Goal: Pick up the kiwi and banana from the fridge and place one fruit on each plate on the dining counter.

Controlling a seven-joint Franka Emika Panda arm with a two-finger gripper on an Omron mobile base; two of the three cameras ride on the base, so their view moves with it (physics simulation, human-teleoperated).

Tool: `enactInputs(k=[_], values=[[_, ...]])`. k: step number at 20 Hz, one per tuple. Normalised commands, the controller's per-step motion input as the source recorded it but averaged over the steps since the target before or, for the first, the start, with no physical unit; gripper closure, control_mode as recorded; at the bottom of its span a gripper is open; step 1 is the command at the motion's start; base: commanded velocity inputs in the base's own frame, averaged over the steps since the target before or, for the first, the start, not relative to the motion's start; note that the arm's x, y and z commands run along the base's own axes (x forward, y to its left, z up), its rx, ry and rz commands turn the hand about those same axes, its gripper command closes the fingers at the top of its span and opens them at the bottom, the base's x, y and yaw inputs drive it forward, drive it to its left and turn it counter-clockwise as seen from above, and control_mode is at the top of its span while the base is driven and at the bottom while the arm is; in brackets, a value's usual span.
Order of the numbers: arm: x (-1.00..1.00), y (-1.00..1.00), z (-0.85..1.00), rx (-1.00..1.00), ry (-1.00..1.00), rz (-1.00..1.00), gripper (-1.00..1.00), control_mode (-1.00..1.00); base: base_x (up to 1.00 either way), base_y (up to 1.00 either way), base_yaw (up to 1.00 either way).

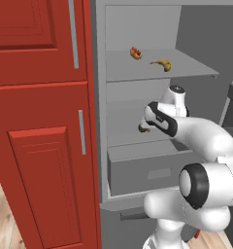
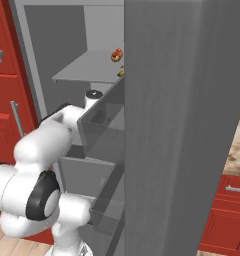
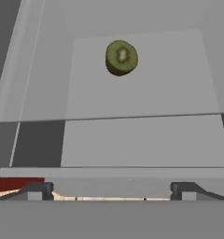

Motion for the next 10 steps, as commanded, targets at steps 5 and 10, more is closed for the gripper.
enactInputs(k=[5, 10], values=[[0.33, 0.0, -0.1, 0.0, 0.02, 0.0, -1.0, -1.0, 0.0, 0.0, 0.0], [0.23, 0.0, -0.2, 0.0, 0.0, 0.0, -1.0, -1.0, 0.0, 0.0, 0.0]])
